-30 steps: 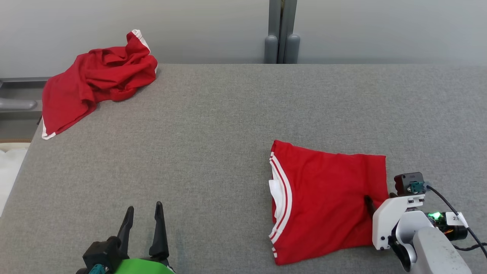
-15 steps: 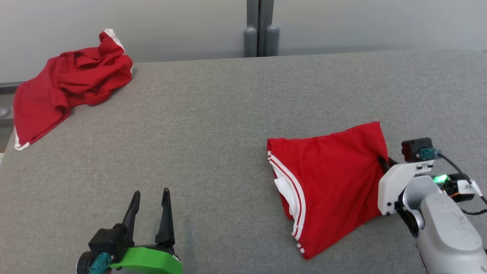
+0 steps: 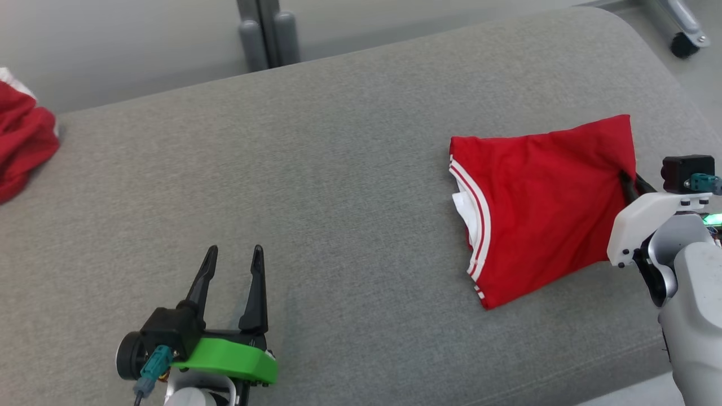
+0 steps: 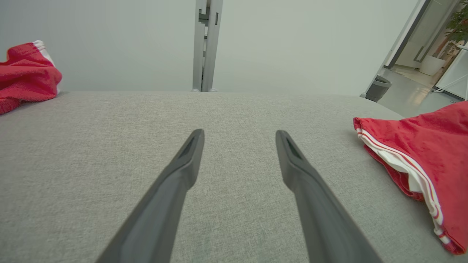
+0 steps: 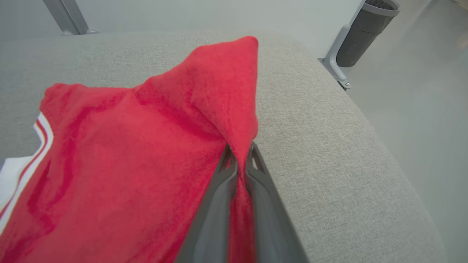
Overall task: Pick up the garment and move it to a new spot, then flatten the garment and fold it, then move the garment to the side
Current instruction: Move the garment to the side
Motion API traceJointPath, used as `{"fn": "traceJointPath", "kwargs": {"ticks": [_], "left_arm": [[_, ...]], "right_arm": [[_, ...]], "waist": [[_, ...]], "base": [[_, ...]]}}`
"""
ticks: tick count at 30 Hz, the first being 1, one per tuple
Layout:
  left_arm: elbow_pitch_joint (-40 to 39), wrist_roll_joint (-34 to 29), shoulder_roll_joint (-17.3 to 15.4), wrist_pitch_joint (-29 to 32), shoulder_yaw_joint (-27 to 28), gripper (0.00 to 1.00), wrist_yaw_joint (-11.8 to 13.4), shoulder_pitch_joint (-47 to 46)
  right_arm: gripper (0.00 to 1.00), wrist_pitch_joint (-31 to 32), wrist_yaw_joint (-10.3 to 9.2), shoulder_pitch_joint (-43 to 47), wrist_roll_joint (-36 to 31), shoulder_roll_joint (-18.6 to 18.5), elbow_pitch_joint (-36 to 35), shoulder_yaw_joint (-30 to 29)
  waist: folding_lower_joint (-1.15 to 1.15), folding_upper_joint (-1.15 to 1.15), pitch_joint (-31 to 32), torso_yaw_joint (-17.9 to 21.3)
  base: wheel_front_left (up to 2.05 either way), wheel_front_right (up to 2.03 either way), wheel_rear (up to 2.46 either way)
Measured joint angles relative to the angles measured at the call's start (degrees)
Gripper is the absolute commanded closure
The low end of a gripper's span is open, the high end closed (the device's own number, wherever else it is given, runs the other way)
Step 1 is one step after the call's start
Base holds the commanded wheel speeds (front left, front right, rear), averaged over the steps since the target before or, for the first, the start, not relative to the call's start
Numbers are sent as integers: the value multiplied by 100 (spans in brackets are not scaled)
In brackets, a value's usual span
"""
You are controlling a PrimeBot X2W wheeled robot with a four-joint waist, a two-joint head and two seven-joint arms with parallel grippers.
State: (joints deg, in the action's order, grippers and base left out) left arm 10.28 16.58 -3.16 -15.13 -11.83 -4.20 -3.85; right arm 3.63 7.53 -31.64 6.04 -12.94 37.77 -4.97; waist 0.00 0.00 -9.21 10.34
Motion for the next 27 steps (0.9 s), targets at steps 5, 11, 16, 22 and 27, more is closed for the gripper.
{"fn": "traceJointPath", "kwargs": {"ticks": [5,11,16,22,27], "left_arm": [[29,-94,-82,1,-85,0,-44,-241],[60,-126,-144,20,-154,0,-69,-397],[79,-125,-193,42,-162,0,-81,-426],[14,-123,-208,42,-169,0,-55,-504],[-81,-121,-271,41,-143,0,-25,-551]], "right_arm": [[100,-246,0,-96,-29,179,154,-135],[100,-453,0,-371,-122,282,394,-200],[100,-554,0,-726,-213,307,560,-162],[100,-584,0,-1285,-374,230,786,-49],[100,-565,0,-1862,-505,82,978,-40]], "waist": [[0,0,-243,517],[0,0,-596,894],[0,0,-853,978],[0,0,-969,757],[0,0,-1082,527]], "base": [[0,0,0],[0,0,0],[0,0,0],[0,0,0],[0,0,0]]}}
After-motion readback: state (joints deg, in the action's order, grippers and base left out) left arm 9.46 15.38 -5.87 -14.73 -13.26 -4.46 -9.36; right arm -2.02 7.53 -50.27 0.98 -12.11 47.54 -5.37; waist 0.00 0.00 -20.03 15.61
